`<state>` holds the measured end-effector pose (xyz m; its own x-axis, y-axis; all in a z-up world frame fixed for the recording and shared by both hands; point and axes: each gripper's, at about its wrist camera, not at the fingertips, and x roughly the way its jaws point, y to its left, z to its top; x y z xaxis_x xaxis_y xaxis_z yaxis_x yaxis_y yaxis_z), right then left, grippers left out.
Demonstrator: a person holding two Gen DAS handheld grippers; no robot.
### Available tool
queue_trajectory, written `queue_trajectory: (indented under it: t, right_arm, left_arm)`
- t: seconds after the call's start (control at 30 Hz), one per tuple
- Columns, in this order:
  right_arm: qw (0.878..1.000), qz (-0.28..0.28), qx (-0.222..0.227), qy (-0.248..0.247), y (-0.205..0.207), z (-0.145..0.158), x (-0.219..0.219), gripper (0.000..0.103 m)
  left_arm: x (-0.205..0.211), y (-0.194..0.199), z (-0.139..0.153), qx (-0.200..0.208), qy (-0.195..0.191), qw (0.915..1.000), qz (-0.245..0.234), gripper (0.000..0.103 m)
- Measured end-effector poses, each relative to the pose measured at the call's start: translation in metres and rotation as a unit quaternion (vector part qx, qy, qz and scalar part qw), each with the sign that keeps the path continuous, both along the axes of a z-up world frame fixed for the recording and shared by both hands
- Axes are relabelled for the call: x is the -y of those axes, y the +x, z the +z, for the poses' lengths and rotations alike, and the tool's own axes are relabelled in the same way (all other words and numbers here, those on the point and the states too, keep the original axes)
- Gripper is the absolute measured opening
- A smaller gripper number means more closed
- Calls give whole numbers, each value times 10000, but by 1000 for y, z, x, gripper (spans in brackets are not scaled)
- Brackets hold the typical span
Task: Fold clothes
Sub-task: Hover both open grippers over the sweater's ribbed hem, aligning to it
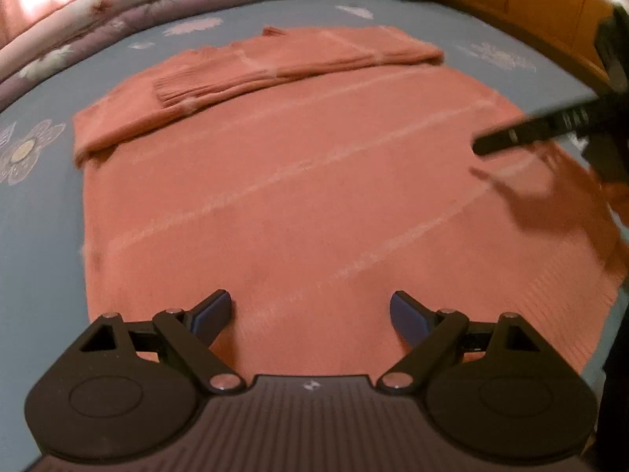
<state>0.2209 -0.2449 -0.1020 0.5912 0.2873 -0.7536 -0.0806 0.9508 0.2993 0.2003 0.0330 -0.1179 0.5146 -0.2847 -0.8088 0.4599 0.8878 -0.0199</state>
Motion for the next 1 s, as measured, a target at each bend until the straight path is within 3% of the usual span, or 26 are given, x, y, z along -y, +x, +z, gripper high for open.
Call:
queue_trajectory:
  t: [0.33,0.63,0.67,0.73,0.83,0.87,1.0]
  right_arm:
    - [9983,-530,-177,172,-70,1,10,103]
    - [9971,-247,34,-726,-96,-1,-19,103]
    - [9959,-162,106,-884,-99,-1,-23,103]
    - [9944,-163,258,-1011,-107,3,-28,103]
    - [9955,132,684,-637,-124,10,-35,103]
    - [9954,279,668,-625,-126,8,-40,103]
    - [9950,382,369,-841,-130,-7,-51,103]
  left_arm:
    - [-9,-52,1,-122,53,9988,477,93]
    - [-7,-82,3,-98,182,9976,666,93]
    - [-9,-85,4,-57,74,9977,669,93]
    - [-8,-99,16,497,162,9973,524,92]
    - [-1,-115,31,1222,365,9917,183,93]
    - [2,-115,33,1308,373,9907,106,93]
    - [6,-101,20,1007,247,9945,153,93]
